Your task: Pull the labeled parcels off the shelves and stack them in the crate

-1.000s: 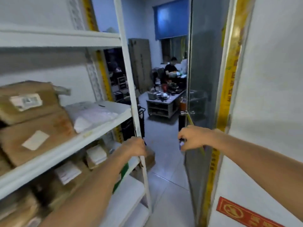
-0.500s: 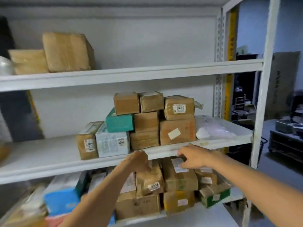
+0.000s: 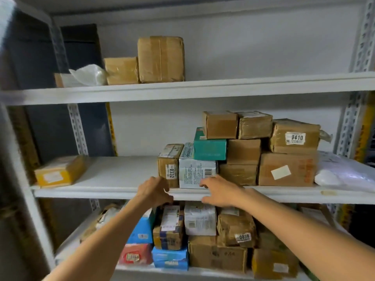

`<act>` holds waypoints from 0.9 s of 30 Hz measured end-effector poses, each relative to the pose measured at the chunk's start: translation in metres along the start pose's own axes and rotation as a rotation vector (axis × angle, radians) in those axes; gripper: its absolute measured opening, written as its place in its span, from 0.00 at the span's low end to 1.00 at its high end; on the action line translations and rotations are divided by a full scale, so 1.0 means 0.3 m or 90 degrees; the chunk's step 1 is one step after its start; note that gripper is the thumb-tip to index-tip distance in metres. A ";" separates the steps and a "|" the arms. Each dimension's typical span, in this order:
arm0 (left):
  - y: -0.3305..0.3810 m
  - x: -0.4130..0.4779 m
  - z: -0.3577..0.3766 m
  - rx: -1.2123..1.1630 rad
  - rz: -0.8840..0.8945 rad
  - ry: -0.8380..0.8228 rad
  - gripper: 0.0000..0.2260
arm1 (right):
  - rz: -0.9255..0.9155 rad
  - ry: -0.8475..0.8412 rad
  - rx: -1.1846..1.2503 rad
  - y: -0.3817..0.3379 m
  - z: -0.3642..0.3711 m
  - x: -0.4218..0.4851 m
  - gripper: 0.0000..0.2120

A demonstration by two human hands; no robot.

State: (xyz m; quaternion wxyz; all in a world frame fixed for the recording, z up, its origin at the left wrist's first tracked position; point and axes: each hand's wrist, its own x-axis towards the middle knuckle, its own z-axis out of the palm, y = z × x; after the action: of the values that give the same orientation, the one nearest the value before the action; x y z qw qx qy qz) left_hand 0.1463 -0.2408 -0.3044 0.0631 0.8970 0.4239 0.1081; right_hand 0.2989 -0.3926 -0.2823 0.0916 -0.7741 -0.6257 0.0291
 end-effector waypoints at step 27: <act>-0.195 0.363 -0.076 -0.354 0.047 0.072 0.33 | -0.026 0.198 -0.050 -0.104 0.051 0.446 0.28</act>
State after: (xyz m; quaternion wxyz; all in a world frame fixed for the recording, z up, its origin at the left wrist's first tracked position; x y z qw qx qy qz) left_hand 0.1641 -0.1190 -0.2790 0.2792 0.8527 0.3477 0.2721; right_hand 0.2952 -0.2543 -0.2825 0.1574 -0.7596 -0.6201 -0.1174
